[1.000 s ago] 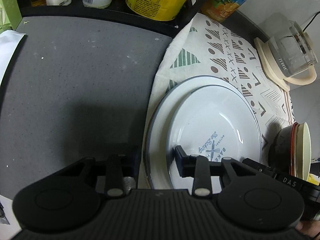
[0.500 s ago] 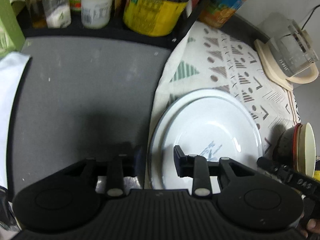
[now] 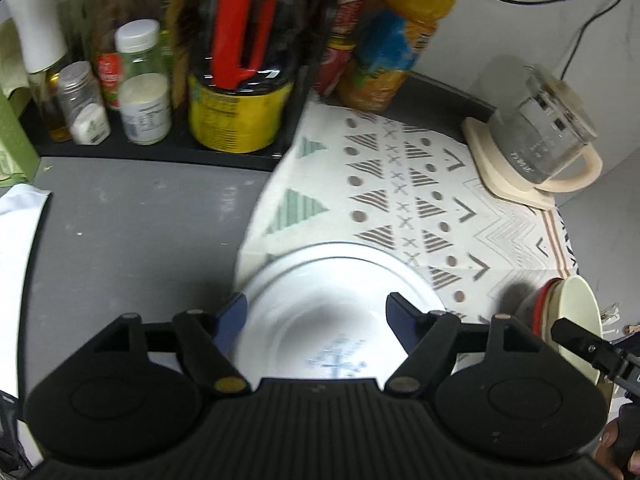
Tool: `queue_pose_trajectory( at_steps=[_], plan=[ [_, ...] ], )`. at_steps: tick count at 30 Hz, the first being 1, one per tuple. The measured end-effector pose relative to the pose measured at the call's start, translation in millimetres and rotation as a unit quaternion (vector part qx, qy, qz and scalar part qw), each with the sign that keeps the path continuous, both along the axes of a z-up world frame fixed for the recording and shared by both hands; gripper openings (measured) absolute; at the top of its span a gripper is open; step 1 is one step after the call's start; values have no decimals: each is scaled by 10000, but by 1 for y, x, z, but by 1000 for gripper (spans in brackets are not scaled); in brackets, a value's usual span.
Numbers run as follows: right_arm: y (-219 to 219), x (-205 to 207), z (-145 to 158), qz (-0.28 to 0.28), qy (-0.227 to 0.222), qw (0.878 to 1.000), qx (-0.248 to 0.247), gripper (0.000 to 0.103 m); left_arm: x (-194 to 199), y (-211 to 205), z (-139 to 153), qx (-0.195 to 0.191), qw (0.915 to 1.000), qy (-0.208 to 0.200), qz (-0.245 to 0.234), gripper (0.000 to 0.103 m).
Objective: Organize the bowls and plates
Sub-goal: 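Move both tools to the red bowl stack and close on its rim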
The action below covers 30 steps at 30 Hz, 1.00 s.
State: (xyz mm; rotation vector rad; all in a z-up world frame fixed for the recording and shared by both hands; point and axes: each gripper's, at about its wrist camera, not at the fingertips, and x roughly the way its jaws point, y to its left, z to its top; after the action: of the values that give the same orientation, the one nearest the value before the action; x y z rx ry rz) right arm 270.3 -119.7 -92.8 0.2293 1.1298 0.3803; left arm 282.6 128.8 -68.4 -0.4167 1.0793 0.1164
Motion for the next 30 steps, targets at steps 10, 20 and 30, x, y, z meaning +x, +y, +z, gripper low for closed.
queue_pose_trajectory(
  at_steps=[10, 20, 30],
  plan=[
    [-64, 7, 23, -349, -439, 9983, -137, 86, 19, -70, 13, -160, 9993, -241, -247, 76],
    [-118, 4, 22, -687, -434, 9961, -349, 86, 34, -142, 14, -204, 9972, -311, -642, 76],
    [-157, -3, 10, -916, -181, 9945, -482, 86, 46, -200, 5, -326, 9947, -246, -945, 76]
  ],
)
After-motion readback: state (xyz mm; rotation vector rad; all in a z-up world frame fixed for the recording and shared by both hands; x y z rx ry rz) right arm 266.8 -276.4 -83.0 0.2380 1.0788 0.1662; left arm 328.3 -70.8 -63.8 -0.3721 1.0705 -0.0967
